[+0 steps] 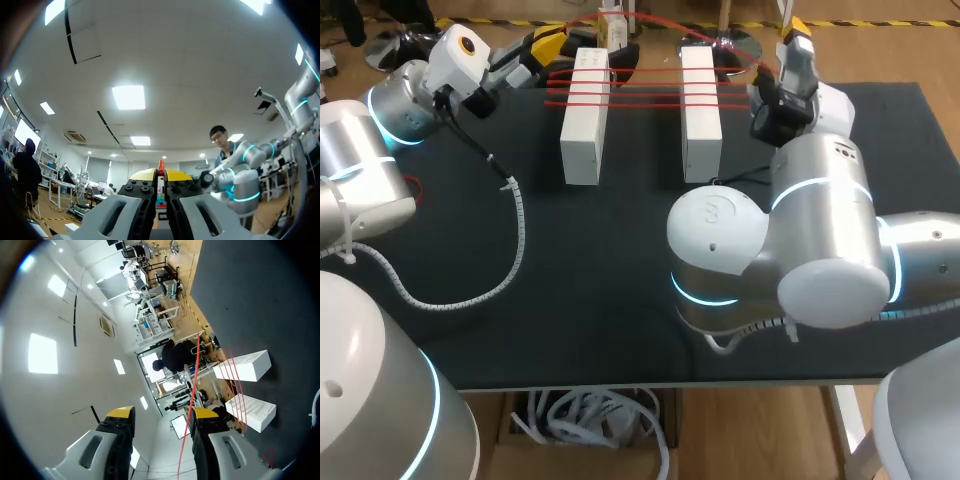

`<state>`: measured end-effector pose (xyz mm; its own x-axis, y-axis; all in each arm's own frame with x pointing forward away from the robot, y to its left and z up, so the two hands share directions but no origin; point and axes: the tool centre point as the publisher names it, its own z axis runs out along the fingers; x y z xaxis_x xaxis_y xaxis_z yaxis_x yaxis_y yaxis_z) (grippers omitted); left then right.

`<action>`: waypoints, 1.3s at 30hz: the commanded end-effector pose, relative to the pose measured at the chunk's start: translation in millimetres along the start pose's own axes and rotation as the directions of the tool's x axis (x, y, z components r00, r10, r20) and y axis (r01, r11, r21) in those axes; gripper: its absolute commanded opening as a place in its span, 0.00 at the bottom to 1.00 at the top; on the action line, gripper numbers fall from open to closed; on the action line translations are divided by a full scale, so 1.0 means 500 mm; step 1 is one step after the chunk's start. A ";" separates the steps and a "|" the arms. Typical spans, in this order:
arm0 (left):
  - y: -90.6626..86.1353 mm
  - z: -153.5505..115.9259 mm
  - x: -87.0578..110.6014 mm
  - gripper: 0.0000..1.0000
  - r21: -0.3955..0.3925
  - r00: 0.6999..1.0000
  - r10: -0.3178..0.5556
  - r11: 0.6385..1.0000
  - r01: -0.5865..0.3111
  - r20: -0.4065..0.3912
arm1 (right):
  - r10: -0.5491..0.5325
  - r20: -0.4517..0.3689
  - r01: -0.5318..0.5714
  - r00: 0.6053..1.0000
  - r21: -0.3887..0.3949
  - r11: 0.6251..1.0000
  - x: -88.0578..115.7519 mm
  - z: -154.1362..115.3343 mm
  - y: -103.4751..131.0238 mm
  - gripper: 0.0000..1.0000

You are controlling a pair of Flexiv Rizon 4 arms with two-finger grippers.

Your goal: Grab the tape and strap the tape.

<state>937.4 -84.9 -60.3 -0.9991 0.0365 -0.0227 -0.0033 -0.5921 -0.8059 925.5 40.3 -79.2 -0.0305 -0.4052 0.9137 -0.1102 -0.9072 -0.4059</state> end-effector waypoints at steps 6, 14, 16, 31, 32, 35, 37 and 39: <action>0.001 0.000 0.000 0.00 0.001 1.000 0.001 1.000 -0.001 0.002 | 0.002 0.007 -0.002 1.000 -0.007 1.000 0.007 -0.009 -0.004 0.46; 0.001 0.000 0.000 0.00 0.001 1.000 0.001 1.000 -0.001 0.002 | 0.004 0.006 -0.004 1.000 -0.010 1.000 0.008 -0.011 -0.006 0.47; 0.001 0.000 0.000 0.00 0.001 1.000 0.001 1.000 -0.001 0.002 | 0.004 0.007 -0.004 1.000 -0.011 1.000 0.008 -0.012 -0.007 0.47; 0.001 0.000 0.000 0.00 0.001 1.000 0.001 1.000 -0.001 0.002 | 0.002 0.012 -0.002 1.000 -0.027 1.000 0.004 -0.011 -0.007 0.40; 0.001 0.000 0.000 0.00 0.001 1.000 0.001 1.000 -0.001 0.002 | 0.002 0.013 -0.002 1.000 -0.028 1.000 0.004 -0.011 -0.006 0.40; 0.001 0.000 0.000 0.00 0.001 1.000 0.001 1.000 -0.001 0.002 | 0.000 0.013 0.000 1.000 -0.031 1.000 0.003 -0.010 -0.005 0.39; 0.001 0.000 0.000 0.00 0.001 1.000 0.001 1.000 -0.001 0.002 | 0.000 0.014 0.001 1.000 -0.032 0.999 0.002 -0.009 -0.005 0.39; 0.001 0.000 0.000 0.00 0.001 1.000 0.001 1.000 -0.001 0.002 | -0.001 0.015 0.001 1.000 -0.032 0.999 0.001 -0.008 -0.006 0.39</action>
<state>937.4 -84.9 -60.3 -0.9991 0.0365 -0.0227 -0.0033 -0.5921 -0.8059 922.0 42.4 -79.7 -0.0192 -0.4075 0.9130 -0.1378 -0.9034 -0.4061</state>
